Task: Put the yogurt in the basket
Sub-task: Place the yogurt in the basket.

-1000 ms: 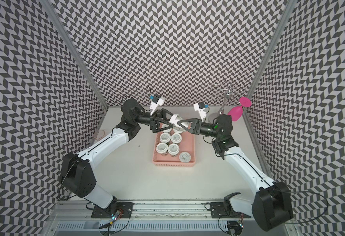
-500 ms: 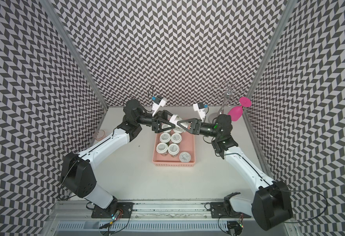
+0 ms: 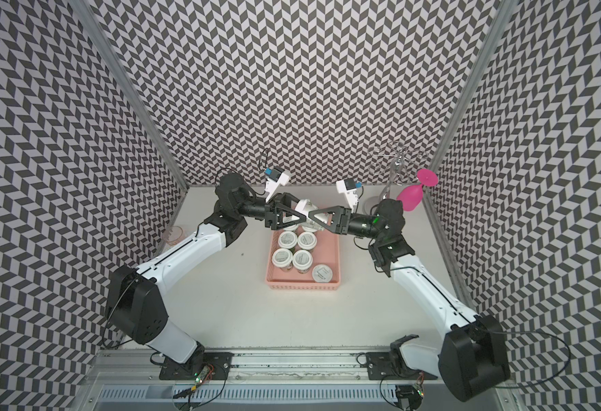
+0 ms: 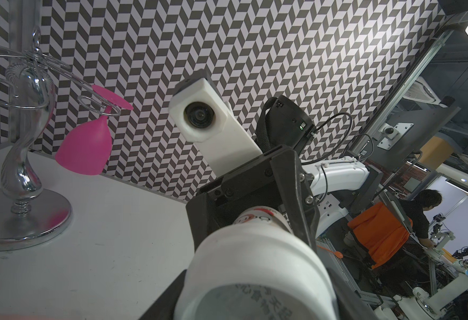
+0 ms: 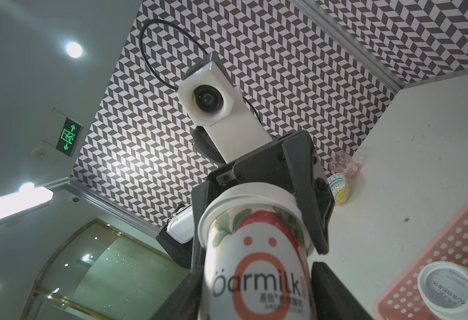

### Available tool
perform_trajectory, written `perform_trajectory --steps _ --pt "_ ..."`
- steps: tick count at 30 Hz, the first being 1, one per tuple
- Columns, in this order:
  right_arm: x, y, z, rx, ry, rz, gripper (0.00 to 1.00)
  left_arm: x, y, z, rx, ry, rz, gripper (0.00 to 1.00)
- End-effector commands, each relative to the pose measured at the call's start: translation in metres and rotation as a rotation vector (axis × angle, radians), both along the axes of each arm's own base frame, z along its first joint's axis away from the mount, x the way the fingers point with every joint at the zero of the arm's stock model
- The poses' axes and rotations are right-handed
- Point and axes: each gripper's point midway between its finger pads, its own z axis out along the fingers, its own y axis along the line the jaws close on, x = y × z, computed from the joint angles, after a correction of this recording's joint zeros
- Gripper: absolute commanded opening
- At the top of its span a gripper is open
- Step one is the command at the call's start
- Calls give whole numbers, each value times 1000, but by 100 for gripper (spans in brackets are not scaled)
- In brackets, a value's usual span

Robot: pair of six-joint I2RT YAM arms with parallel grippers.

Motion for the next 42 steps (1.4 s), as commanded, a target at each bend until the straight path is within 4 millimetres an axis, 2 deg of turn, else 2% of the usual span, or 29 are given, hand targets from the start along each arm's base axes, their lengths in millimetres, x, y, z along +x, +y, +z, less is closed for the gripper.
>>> perform_trajectory --steps 1,6,10,13,16,20,21,22,25,26,32,37,42 --pt "3 -1 14 19 -59 -16 64 -5 -1 13 -18 -38 -24 70" --pt "4 -1 12 18 -53 -21 65 -3 -2 13 -17 -32 -20 72" --pt "6 -2 11 13 -55 -28 73 -1 -1 13 -17 -32 -13 71" --pt "10 -10 7 -5 -47 -61 78 5 2 12 -14 -36 12 71" --pt "21 -33 1 -35 -47 -154 83 13 5 8 2 -56 51 70" --pt "37 -84 -6 -108 -58 -362 85 24 1 -7 76 -136 123 67" --pt "34 -93 -9 -118 -23 -387 85 27 -1 -11 104 -155 149 67" --pt "42 -109 -8 -164 -83 -500 86 31 -4 -16 131 -180 175 67" --pt "22 -118 -5 -190 -22 -523 86 44 -11 -34 252 -247 260 65" --pt "43 -149 -10 -350 -164 -752 91 48 -14 -39 294 -274 287 64" --pt "40 -205 -34 -598 -166 -1054 98 53 -30 -81 577 -377 339 62" --pt "31 -215 -61 -661 -161 -1105 99 46 -38 -98 733 -446 267 61" --pt "20 -216 -84 -662 -162 -1115 100 24 -55 -120 872 -598 131 64"
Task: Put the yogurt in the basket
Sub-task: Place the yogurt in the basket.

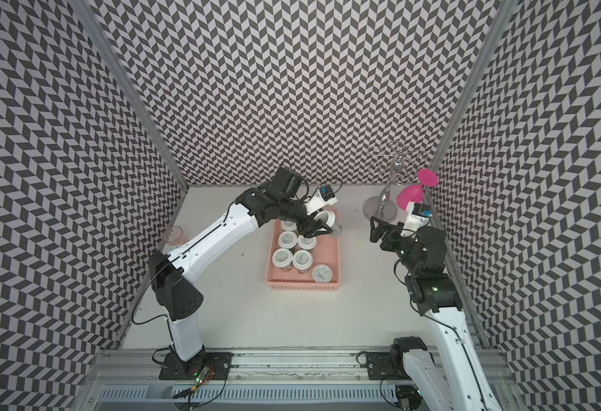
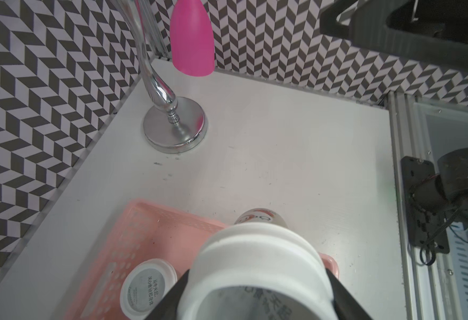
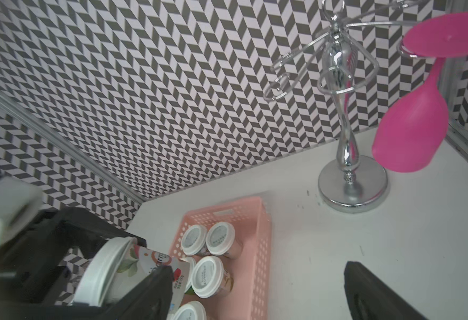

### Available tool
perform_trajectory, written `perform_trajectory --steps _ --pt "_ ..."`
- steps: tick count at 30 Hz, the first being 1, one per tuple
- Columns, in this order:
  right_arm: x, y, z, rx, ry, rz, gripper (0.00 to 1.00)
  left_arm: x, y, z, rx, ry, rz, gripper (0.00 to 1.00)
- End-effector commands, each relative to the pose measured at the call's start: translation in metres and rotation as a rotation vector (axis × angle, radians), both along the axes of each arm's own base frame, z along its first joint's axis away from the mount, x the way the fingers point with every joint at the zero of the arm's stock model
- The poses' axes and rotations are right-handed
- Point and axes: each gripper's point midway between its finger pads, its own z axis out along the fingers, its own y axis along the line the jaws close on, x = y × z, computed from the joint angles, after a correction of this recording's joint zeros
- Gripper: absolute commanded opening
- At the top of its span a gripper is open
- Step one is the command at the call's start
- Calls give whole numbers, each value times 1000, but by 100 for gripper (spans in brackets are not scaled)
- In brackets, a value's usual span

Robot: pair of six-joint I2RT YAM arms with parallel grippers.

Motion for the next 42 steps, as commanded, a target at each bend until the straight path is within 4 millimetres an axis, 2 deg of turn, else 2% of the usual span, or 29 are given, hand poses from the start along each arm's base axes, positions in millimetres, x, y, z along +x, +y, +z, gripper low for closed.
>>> perform_trajectory --steps 1,3,9,17,28,42 --pt "-7 -8 -2 -44 -45 -46 100 -23 5 -24 218 -77 -102 65" --pt "-12 -12 -7 -58 -49 -74 100 -26 2 -32 275 -112 -123 65" --pt "-22 -19 -11 -138 -65 -148 99 -21 0 -38 332 -143 -157 64" --pt "-24 -19 -16 -165 -65 -163 100 -3 -3 -72 444 -111 -140 63" --pt "-28 -27 -11 -189 -86 -211 100 -5 -5 -108 466 -63 -159 63" --pt "-29 -28 -10 -203 -93 -223 99 15 -1 -138 488 -88 -105 64"
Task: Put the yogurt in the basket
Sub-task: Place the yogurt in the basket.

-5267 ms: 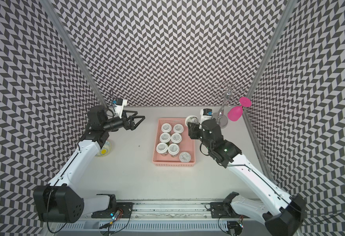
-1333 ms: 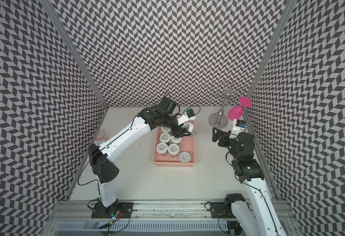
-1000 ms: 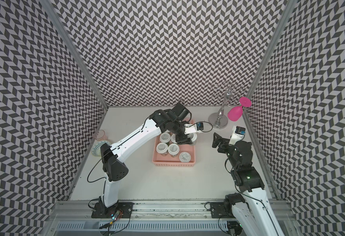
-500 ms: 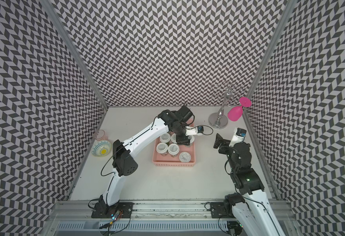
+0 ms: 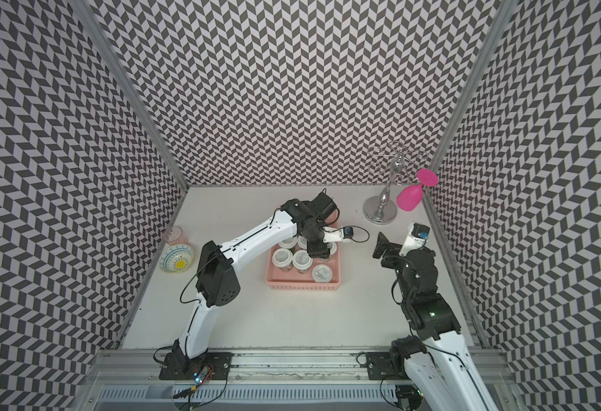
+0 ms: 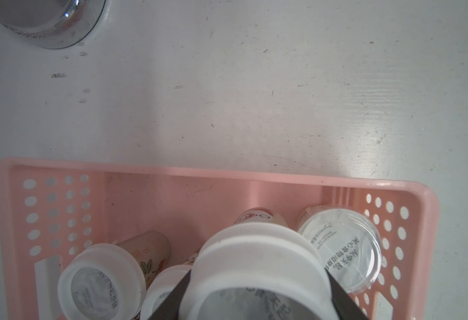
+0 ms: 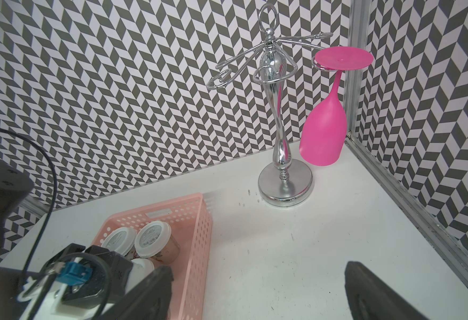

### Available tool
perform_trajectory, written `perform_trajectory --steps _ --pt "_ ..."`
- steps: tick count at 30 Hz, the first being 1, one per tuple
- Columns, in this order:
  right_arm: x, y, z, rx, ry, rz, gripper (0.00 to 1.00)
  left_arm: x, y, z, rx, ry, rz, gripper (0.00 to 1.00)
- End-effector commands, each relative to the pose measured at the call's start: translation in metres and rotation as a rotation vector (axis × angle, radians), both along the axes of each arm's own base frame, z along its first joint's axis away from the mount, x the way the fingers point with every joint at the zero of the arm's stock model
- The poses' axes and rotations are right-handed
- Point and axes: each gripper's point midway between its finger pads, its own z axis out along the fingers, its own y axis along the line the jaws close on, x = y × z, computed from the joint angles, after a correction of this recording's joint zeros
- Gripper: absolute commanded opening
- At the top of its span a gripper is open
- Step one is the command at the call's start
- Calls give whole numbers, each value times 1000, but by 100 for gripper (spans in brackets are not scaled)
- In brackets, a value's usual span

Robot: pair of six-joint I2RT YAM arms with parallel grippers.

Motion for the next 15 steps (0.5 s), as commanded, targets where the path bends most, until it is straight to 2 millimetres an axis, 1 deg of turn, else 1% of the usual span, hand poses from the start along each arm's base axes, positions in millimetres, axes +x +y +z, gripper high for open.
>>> perform_trajectory --steps 1,6,15 --pt "0 -1 9 -4 -47 -8 99 15 0 1 -23 -48 30 64" --pt "1 0 9 -6 -45 -5 100 24 -4 -7 -46 -63 57 64" --pt "0 -1 10 -7 -49 -9 99 27 -7 -26 -61 -60 93 65"
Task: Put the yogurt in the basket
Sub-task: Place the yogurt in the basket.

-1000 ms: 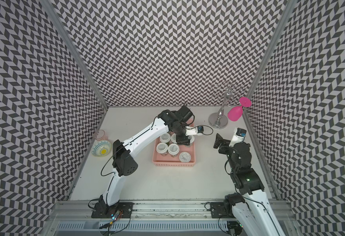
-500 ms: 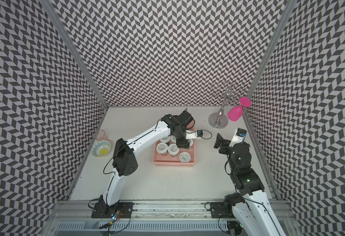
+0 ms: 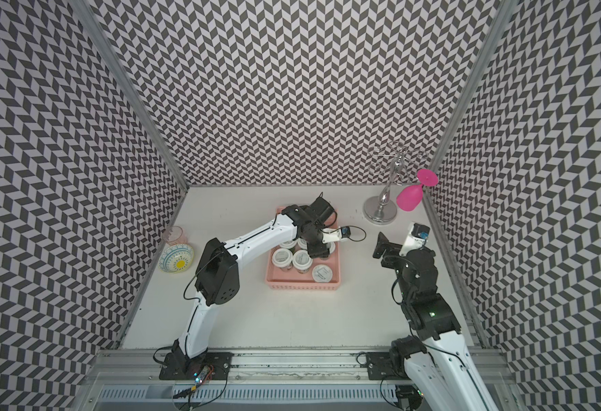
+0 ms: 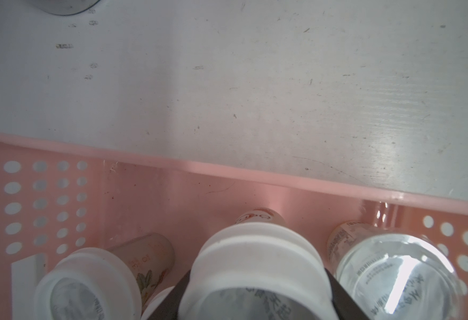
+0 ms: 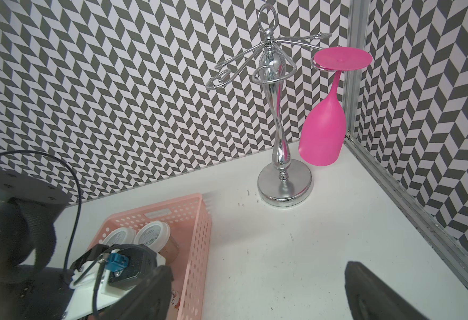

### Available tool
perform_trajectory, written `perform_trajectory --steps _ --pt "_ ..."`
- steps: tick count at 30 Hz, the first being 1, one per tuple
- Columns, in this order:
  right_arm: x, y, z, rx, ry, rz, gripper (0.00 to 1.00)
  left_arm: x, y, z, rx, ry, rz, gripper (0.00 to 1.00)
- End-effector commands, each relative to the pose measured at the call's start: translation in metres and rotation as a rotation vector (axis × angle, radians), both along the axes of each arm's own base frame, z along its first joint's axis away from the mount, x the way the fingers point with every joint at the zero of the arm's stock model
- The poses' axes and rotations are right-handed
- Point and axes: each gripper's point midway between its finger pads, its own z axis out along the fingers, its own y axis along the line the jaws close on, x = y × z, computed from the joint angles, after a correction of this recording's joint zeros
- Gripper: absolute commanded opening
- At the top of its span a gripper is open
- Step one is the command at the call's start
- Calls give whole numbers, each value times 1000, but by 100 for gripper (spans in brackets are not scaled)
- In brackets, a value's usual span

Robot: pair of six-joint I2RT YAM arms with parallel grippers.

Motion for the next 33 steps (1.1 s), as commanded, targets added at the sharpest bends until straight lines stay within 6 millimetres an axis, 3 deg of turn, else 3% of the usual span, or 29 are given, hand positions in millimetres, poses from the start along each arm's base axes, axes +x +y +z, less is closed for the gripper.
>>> perform_trajectory --steps 1,12,22,33 --pt "0 0 10 -5 -51 -5 99 7 -7 4 -42 -25 22 66" --pt "0 0 9 -7 -50 -5 100 10 -12 -10 -39 -20 28 68" --pt "0 0 10 -6 -51 -3 100 7 -4 -28 16 -7 12 70" --pt "0 -1 9 -9 -48 -7 100 5 -4 -29 10 0 8 79"
